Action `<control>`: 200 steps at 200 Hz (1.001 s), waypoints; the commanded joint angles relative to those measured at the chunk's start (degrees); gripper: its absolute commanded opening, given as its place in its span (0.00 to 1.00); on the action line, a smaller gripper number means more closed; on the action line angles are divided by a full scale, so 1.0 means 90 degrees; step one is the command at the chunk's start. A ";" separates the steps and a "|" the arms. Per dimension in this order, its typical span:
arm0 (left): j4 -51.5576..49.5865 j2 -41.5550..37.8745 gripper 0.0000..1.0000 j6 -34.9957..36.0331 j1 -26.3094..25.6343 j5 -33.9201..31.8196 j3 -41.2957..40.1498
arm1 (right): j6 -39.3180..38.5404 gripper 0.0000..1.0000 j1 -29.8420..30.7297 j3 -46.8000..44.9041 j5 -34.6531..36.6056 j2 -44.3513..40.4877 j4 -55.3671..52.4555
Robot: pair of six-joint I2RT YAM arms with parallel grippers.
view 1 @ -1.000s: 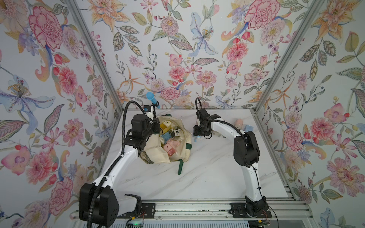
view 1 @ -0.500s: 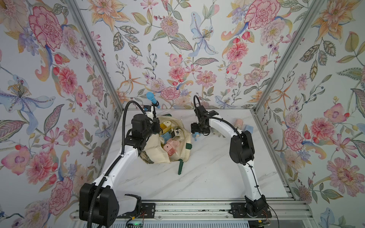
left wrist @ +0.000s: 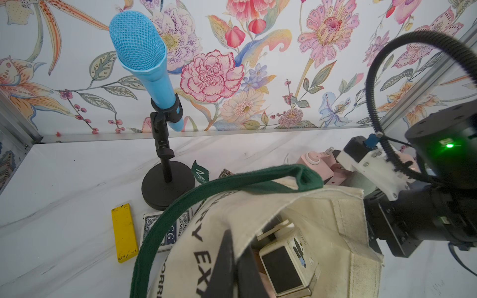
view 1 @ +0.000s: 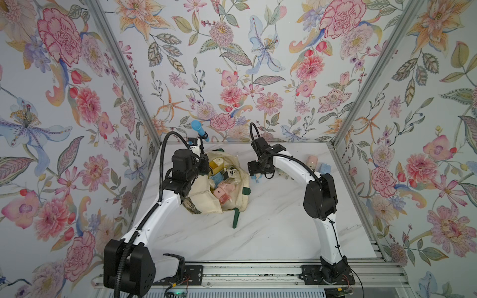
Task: Take out the pencil sharpeners from the tote bags
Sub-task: Place the pencil sharpener at the center of the board, then pick up the pencil sharpener from the canvas bag.
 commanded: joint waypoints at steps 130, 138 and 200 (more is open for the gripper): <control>0.0585 -0.0203 0.00 0.0163 -0.0046 0.0090 0.0345 | -0.0765 1.00 0.0606 -0.6605 -0.0214 -0.6021 0.6124; 0.0582 -0.0203 0.00 0.0167 -0.0051 0.0090 0.0344 | -0.0838 1.00 0.0681 -0.6790 -0.0426 -0.6193 0.6331; 0.0582 -0.0209 0.00 0.0163 -0.0059 0.0080 0.0341 | -0.1838 0.81 0.2508 -0.6168 0.0562 -0.5421 0.6202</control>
